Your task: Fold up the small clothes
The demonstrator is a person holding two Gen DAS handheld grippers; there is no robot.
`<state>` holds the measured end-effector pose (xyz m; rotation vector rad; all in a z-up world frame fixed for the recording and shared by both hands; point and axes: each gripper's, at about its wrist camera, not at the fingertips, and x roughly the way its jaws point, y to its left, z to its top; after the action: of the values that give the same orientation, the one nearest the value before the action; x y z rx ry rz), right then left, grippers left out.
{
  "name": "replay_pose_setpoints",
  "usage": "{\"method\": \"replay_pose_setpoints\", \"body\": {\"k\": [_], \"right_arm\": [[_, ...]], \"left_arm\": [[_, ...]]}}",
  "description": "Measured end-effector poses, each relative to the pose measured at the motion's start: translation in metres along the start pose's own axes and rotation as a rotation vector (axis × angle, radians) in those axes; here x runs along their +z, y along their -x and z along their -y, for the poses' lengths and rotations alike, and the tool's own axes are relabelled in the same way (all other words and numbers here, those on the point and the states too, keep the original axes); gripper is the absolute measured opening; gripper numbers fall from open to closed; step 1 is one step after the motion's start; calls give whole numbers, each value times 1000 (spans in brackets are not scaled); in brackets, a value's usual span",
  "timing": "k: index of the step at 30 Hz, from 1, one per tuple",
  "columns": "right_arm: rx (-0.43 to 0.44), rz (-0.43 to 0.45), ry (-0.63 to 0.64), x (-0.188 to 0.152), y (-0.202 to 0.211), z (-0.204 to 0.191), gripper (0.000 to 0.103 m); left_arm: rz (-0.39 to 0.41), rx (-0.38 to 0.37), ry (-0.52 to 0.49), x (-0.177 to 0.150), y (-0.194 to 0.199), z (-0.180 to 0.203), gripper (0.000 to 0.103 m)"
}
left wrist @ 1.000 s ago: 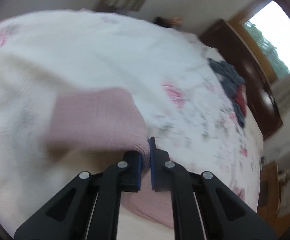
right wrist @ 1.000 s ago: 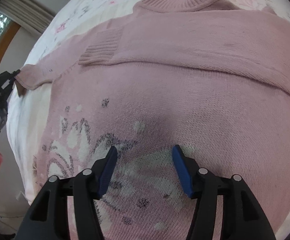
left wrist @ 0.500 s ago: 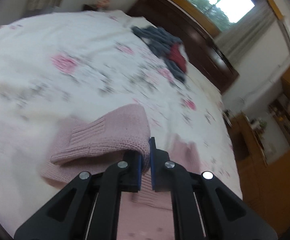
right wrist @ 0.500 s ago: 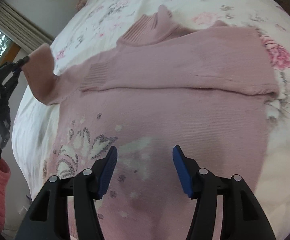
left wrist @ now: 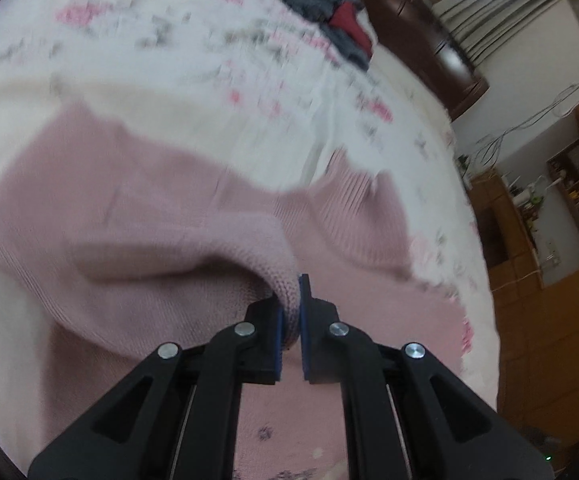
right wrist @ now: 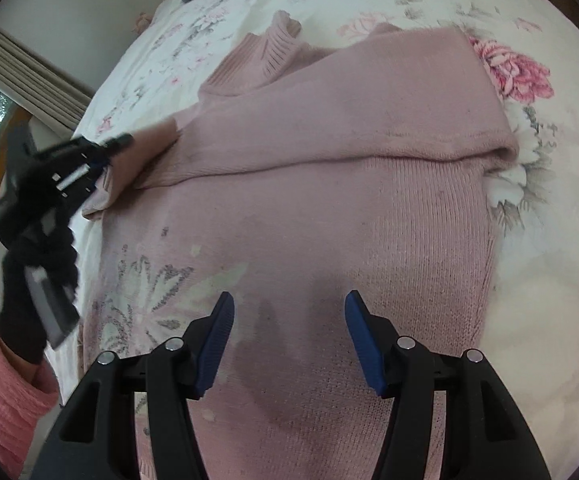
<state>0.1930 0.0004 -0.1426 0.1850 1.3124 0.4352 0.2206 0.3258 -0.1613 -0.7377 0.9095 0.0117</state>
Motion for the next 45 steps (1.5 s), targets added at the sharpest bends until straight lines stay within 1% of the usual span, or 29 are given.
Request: {"method": "replay_pose_setpoints", "body": {"k": [6,7,10,11,12,14,15,16,17,18,19,21,23,24,26,28,31,33,35,37,38,40,41,43,45], "right_arm": [[-16,-33,-21,-4,-14,5,58],[-21,-37,-20,-4,-17,4,58],[-29,-46,-18,-3,-20,4,58],[-31,-55,-20,-2,-23,6,58],[-30,-60,-24,-2,-25,7,58],[-28,-68,-30,1,-25,7,59],[-32,-70,-25,2,-25,6,59],[-40,-69,-21,5,-24,3,59],[-44,-66,-19,6,-23,1,59],[-39,-63,-19,9,-22,-3,59],[-22,-62,-18,13,-22,-8,59],[-2,-61,-3,19,-22,-18,59],[-6,-59,36,26,-23,-35,59],[-8,-60,51,29,-24,-41,59],[-7,-63,79,38,-26,-55,59],[-10,-68,102,44,-30,-66,59],[-6,-76,133,57,-37,-82,59],[11,-85,142,70,-43,-95,59],[42,-96,138,84,-52,-108,59],[84,-119,114,99,-65,-117,59],[110,-134,98,108,-76,-124,59],[134,-151,79,121,-93,-133,59],[143,-165,67,128,-104,-138,59],[164,-204,36,138,-126,-145,59],[165,-254,11,142,-148,-150,57]], "left_arm": [[-112,32,33,-30,-35,-23,8],[-115,25,40,-32,-36,-27,10],[-126,-7,50,-34,-31,-34,10],[-139,-22,53,-35,-26,-34,11],[-161,-43,52,-36,-19,-35,15],[-196,-90,37,-38,-1,-37,16],[-190,-101,19,-37,11,-38,16],[-166,-93,-2,-32,23,-40,18],[-117,-71,-27,-23,39,-44,21],[-80,-49,-40,-15,50,-46,27],[-48,-14,-51,-3,58,-50,30],[0,76,-65,21,64,-64,30],[-3,128,-50,38,57,-79,30],[-24,169,-33,46,48,-90,28],[-61,195,-4,52,34,-107,26],[-103,196,24,50,18,-124,25],[-106,195,-19,48,9,-131,25],[-104,185,-23,48,10,-131,25],[-105,162,4,51,16,-132,25],[-71,140,42,55,32,-132,30],[-55,143,42,54,40,-130,32],[-15,152,26,56,57,-128,37],[-6,153,16,58,64,-127,38],[1,151,5,60,74,-127,43],[2,154,4,61,80,-128,44]]}}
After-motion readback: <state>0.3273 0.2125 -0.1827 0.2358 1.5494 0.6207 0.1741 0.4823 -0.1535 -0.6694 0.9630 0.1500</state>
